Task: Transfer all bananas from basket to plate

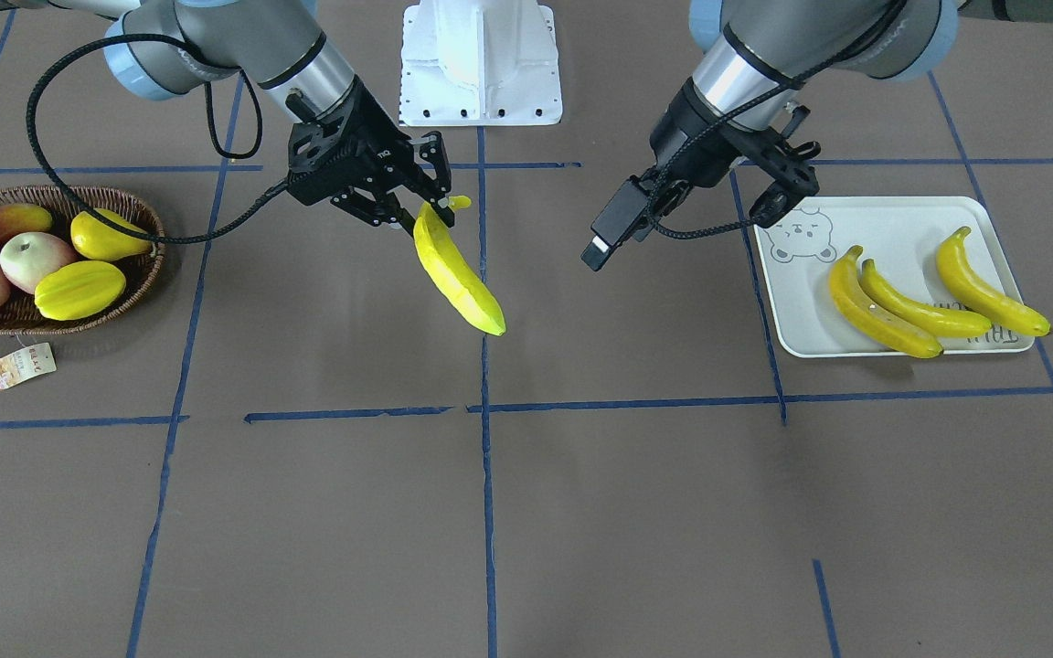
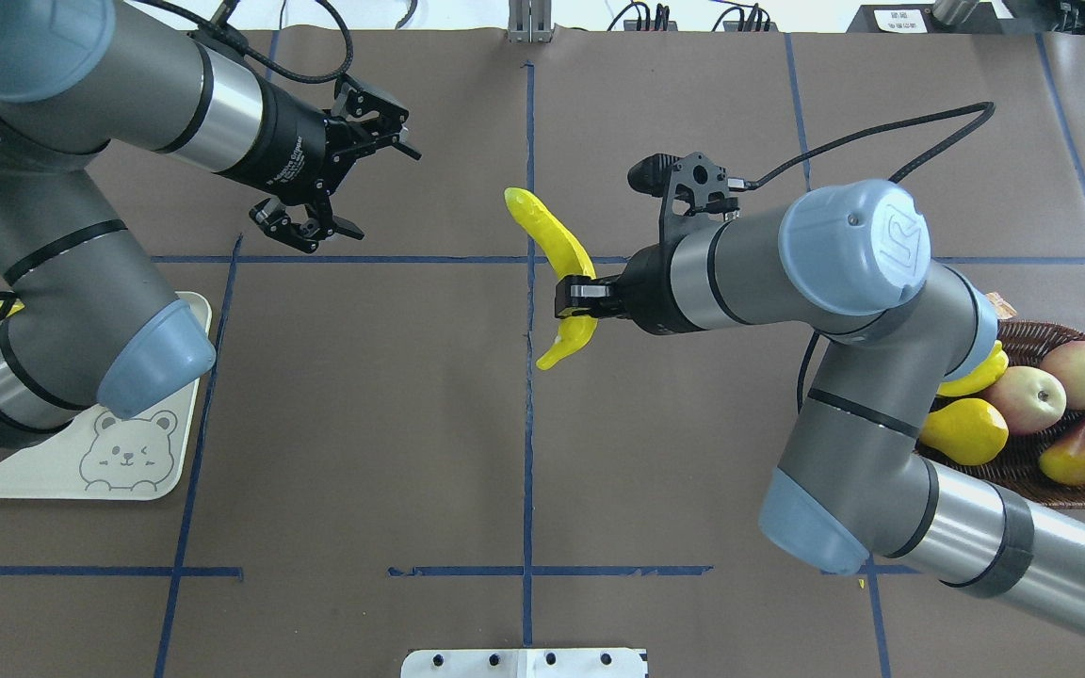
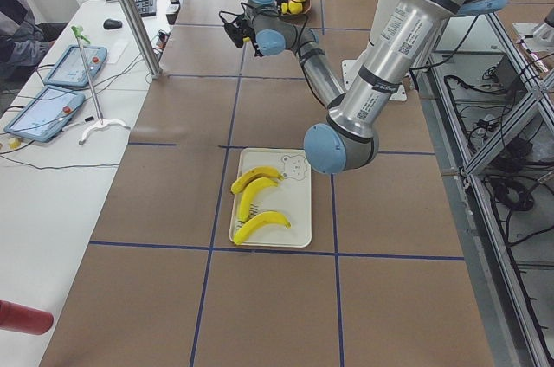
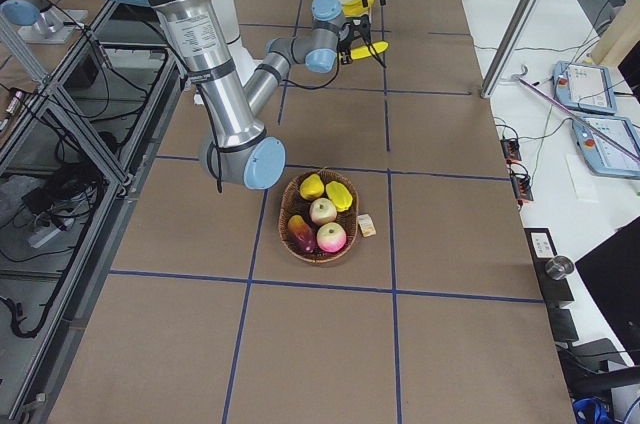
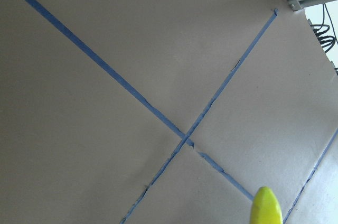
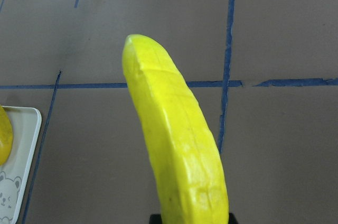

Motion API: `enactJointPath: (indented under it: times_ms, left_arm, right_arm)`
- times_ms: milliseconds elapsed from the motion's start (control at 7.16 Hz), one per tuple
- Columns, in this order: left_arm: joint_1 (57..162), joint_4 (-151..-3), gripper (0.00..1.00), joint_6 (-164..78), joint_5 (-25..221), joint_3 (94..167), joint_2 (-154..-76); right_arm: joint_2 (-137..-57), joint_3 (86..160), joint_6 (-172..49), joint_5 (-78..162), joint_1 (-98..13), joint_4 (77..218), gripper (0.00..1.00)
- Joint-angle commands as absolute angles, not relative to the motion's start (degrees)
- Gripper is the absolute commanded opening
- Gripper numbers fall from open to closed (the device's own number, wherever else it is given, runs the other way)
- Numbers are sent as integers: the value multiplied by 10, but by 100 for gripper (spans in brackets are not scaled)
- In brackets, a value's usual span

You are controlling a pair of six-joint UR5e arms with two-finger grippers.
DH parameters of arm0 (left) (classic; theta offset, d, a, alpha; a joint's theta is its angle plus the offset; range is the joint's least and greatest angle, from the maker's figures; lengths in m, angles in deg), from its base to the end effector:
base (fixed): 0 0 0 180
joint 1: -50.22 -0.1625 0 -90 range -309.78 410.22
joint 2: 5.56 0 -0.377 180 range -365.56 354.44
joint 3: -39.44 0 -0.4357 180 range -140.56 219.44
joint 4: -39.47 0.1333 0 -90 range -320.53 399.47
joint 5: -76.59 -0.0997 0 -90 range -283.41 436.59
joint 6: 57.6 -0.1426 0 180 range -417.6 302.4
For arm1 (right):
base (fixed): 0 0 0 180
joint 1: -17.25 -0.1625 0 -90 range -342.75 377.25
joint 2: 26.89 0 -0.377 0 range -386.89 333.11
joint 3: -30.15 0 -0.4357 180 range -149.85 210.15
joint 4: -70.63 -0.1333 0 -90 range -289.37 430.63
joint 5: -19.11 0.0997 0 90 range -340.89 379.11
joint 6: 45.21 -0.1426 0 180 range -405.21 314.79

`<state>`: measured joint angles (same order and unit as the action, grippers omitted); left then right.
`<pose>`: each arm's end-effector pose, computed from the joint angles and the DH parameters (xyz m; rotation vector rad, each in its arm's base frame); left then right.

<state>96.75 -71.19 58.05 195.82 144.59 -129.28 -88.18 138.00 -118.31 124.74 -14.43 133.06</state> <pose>0.3991 -0.5136 0.0980 -0.2290 1.2790 -0.7759 -0.4948 -0.4169 0.1184 0.3154 -1.2657 0.0439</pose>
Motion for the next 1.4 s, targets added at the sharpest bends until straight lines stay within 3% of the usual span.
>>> enactJointPath:
  times_ms: [0, 1117, 1256]
  left_arm:
    - [946, -717, 100, 592, 1925, 1416, -1318]
    - [878, -718, 99, 614, 1858, 1374, -1360]
    - [877, -718, 85, 616, 1858, 1374, -1363]
  right_arm:
    - [-868, 1381, -1185, 1205, -114, 1331, 0]
    - [-858, 1381, -1185, 1180, -95, 1332, 0]
    - [-858, 1380, -1185, 1180, -95, 1332, 0]
